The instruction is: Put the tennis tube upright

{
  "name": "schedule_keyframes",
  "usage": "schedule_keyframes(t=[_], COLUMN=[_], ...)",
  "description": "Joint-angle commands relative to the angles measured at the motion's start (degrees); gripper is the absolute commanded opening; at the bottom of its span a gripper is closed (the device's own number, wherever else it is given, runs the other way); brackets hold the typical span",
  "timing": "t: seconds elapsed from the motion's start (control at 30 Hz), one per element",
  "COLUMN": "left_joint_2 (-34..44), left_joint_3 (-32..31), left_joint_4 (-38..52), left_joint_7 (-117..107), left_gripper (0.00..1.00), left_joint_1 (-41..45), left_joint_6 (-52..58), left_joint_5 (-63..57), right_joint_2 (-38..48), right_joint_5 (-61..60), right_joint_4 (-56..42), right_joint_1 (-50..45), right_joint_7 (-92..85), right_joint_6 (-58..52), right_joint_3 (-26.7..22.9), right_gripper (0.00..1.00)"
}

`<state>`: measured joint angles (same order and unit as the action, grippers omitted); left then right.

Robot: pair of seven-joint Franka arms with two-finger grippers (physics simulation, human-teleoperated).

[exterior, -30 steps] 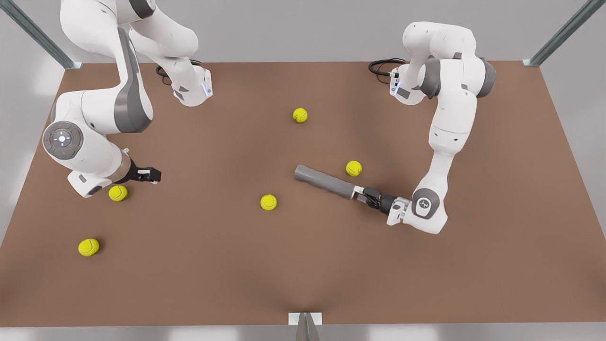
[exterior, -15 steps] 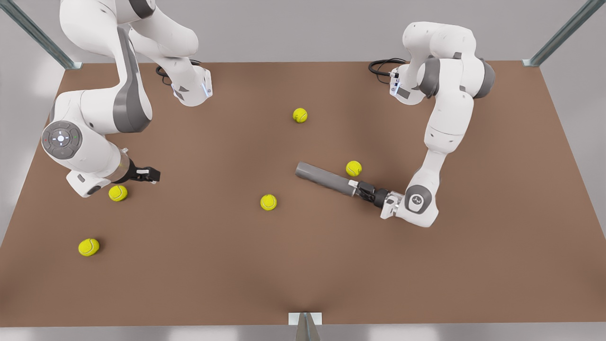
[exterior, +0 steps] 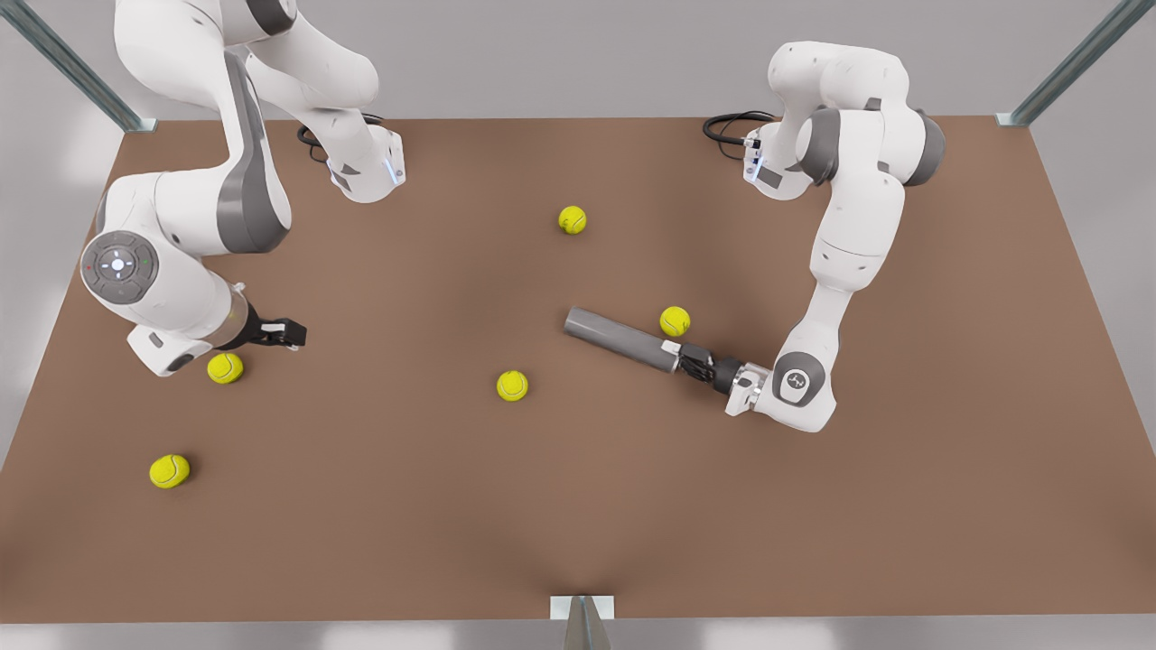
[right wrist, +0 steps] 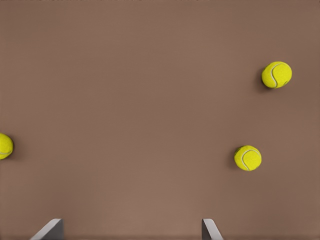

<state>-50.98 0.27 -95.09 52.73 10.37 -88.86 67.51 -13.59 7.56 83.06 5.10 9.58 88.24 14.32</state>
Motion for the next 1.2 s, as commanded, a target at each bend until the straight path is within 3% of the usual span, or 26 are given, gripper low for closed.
schedule_keyframes(t=[0.0,0.33,0.6,0.93,1.17], left_joint_2=[0.0,-0.1,-0.4,-0.3,0.7], left_joint_3=[0.0,-0.1,-1.5,-1.5,-1.4], left_joint_4=[-0.3,-1.0,-1.0,-0.9,-0.8], left_joint_7=[0.0,0.0,-0.1,-0.1,-0.1], left_gripper=[0.53,0.39,0.39,0.23,0.21], left_joint_1=[0.0,0.0,0.1,0.0,-0.1], left_joint_6=[0.0,0.2,-0.5,0.3,1.6], left_joint_5=[0.0,0.0,0.3,0.1,0.0], right_joint_2=[0.1,0.0,0.0,0.0,0.0], right_joint_5=[0.0,0.0,0.0,0.0,0.1], right_joint_4=[0.0,0.0,0.0,0.0,0.0], right_joint_1=[0.0,0.0,0.0,-0.1,-0.1], right_joint_7=[0.0,0.0,0.0,0.0,0.0], right_joint_6=[0.0,0.0,0.0,0.0,0.0], right_joint_3=[0.0,0.0,0.0,0.0,0.0], right_gripper=[1.0,1.0,1.0,1.0,1.0])
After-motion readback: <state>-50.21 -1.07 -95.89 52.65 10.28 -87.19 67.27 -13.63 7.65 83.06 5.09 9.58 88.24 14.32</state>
